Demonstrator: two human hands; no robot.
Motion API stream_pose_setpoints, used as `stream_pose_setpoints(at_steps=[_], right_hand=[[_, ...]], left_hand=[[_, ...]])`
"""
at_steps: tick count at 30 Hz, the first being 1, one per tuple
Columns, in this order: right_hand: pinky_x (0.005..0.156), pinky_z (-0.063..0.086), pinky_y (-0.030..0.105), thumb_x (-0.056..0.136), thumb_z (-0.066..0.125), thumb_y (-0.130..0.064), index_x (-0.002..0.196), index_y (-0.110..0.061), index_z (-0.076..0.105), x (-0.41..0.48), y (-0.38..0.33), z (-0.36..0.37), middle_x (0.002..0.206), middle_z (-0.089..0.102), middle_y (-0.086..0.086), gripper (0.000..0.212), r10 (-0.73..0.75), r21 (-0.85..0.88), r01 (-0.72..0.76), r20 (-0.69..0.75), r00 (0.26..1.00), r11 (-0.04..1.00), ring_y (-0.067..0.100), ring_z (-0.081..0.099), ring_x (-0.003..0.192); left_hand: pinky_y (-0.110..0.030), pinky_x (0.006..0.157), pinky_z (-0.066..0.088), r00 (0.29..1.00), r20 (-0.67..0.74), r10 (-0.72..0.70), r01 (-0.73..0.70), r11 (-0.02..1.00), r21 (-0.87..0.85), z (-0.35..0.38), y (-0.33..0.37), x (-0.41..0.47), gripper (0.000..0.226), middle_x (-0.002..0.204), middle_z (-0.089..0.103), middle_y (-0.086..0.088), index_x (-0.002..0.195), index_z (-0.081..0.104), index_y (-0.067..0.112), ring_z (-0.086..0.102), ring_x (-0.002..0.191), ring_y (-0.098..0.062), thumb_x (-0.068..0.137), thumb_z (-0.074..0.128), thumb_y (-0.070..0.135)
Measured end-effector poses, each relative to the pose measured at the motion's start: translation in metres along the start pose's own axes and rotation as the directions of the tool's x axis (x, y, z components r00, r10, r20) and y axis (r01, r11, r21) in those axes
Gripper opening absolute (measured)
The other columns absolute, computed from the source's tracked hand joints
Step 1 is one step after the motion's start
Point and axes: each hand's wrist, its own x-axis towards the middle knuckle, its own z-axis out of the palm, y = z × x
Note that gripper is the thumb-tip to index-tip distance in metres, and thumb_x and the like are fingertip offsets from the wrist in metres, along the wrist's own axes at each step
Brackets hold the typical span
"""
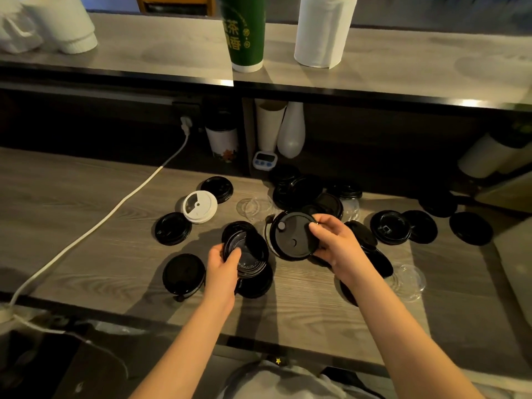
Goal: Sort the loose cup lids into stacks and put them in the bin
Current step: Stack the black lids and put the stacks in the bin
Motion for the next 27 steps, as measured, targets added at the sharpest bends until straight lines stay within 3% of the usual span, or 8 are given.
stream_pose_setpoints(at_steps=[4, 9, 14, 17, 21, 24, 27], right_hand=[[0.072, 0.054, 0.03, 0.091, 0.057, -0.011, 0.1, -0.013, 0.057, -0.011, 0.004, 0.006, 0.091, 0.064, 0.004, 0.009, 0.029, -0.046, -0.023, 0.123, 0.992, 0.999, 0.017, 0.063, 0.085], [0.07, 0.054, 0.029, 0.089, 0.058, -0.011, 0.102, -0.012, 0.058, -0.027, 0.001, -0.008, 0.091, 0.063, 0.006, 0.013, -0.011, -0.014, 0.012, 0.097, 0.995, 1.0, 0.017, 0.064, 0.085], [0.065, 0.054, 0.026, 0.091, 0.053, -0.007, 0.098, -0.013, 0.056, -0.057, -0.01, -0.056, 0.09, 0.064, 0.004, 0.009, -0.075, 0.103, 0.089, -0.126, 0.989, 0.991, 0.017, 0.062, 0.085], [0.062, 0.052, 0.028, 0.091, 0.053, -0.007, 0.098, -0.013, 0.055, -0.081, -0.022, -0.091, 0.09, 0.065, 0.003, 0.01, -0.121, 0.118, 0.157, -0.267, 0.956, 0.98, 0.018, 0.063, 0.085], [0.055, 0.053, 0.024, 0.09, 0.052, -0.004, 0.095, -0.014, 0.057, -0.12, -0.038, -0.139, 0.079, 0.069, -0.001, 0.012, -0.207, 0.102, 0.279, -0.444, 0.872, 0.955, 0.012, 0.067, 0.073], [0.052, 0.053, 0.022, 0.092, 0.051, -0.004, 0.094, -0.015, 0.058, -0.15, -0.052, -0.178, 0.074, 0.07, -0.005, 0.013, -0.261, 0.069, 0.352, -0.542, 0.799, 0.933, 0.008, 0.067, 0.071], [0.057, 0.055, 0.022, 0.092, 0.052, -0.007, 0.094, -0.017, 0.058, -0.174, -0.065, -0.22, 0.077, 0.07, -0.005, 0.013, -0.279, 0.066, 0.407, -0.629, 0.726, 0.911, 0.008, 0.067, 0.073]], left_hand=[[-0.042, 0.098, 0.046, 1.0, 0.021, 0.011, -0.011, 1.0, 0.018, 0.003, -0.001, -0.007, 0.019, 0.113, 0.059, -0.009, 0.112, 0.045, 0.019, 0.058, 0.107, -0.022, 0.095, 0.051, 0.011], [-0.043, 0.097, 0.046, 0.999, 0.047, -0.01, 0.01, 1.0, 0.011, 0.01, -0.006, -0.011, 0.023, 0.11, 0.06, -0.006, 0.115, 0.047, 0.019, 0.058, 0.105, -0.022, 0.094, 0.051, 0.009], [-0.037, 0.093, 0.045, 0.984, 0.175, 0.011, -0.021, 0.998, 0.055, 0.05, -0.006, -0.018, 0.018, 0.104, 0.06, 0.0, 0.11, 0.051, 0.019, 0.057, 0.098, -0.015, 0.095, 0.051, 0.01], [-0.04, 0.097, 0.044, 0.961, 0.277, 0.017, -0.048, 0.994, 0.103, 0.085, -0.005, -0.03, 0.017, 0.113, 0.06, -0.005, 0.11, 0.051, 0.019, 0.057, 0.105, -0.019, 0.094, 0.051, 0.012], [-0.045, 0.102, 0.043, 0.926, 0.378, 0.021, -0.076, 0.988, 0.132, 0.135, -0.006, -0.053, 0.019, 0.118, 0.059, -0.009, 0.111, 0.051, 0.018, 0.056, 0.109, -0.022, 0.093, 0.053, 0.012], [-0.037, 0.095, 0.045, 0.875, 0.484, 0.014, -0.093, 0.986, 0.14, 0.174, -0.006, -0.076, 0.015, 0.107, 0.059, 0.001, 0.101, 0.053, 0.024, 0.056, 0.101, -0.015, 0.094, 0.051, 0.011], [-0.039, 0.098, 0.045, 0.829, 0.559, 0.01, -0.113, 0.982, 0.15, 0.213, -0.008, -0.1, 0.027, 0.116, 0.059, -0.003, 0.121, 0.051, 0.015, 0.056, 0.109, -0.018, 0.094, 0.052, 0.013]])
